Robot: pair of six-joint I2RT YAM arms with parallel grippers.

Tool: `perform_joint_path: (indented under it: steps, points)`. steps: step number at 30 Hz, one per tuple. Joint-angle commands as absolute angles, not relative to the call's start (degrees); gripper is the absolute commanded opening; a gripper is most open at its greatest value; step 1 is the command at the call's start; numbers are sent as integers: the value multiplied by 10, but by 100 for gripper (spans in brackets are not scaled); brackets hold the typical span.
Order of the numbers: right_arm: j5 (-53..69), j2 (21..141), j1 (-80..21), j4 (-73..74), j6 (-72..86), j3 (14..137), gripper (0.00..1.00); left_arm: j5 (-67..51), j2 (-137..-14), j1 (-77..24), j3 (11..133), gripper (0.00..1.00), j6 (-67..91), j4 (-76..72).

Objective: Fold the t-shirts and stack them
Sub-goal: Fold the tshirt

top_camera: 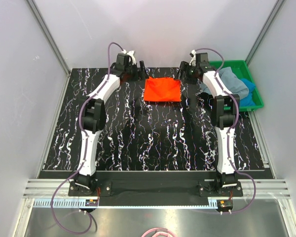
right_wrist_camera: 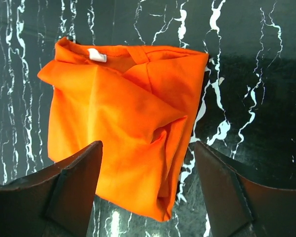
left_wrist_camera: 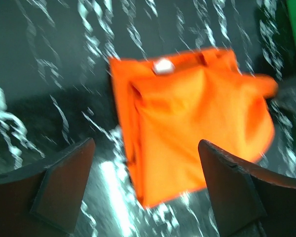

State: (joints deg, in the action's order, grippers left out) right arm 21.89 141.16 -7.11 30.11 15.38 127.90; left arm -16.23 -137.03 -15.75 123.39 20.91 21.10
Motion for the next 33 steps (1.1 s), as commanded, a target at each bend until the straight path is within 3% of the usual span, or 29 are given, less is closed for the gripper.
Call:
perform_joint_path:
  steps: [1,6,14,20,33]
  points:
    - [224,1344,-69,299,155,1278,81,-243,-1289,-161,1195,90,235,186]
    - [343,1339,-69,271,185,1262,80,-343,-1302,-176,1158,88,276,142]
    - [500,1373,-69,147,359,1202,77,-355,-1376,-206,1167,89,322,112]
    - [502,1429,-68,154,378,1200,78,-328,-1411,-214,1180,87,351,136]
    - [509,1420,-69,201,349,1117,77,-339,-1353,-207,1035,87,424,136]
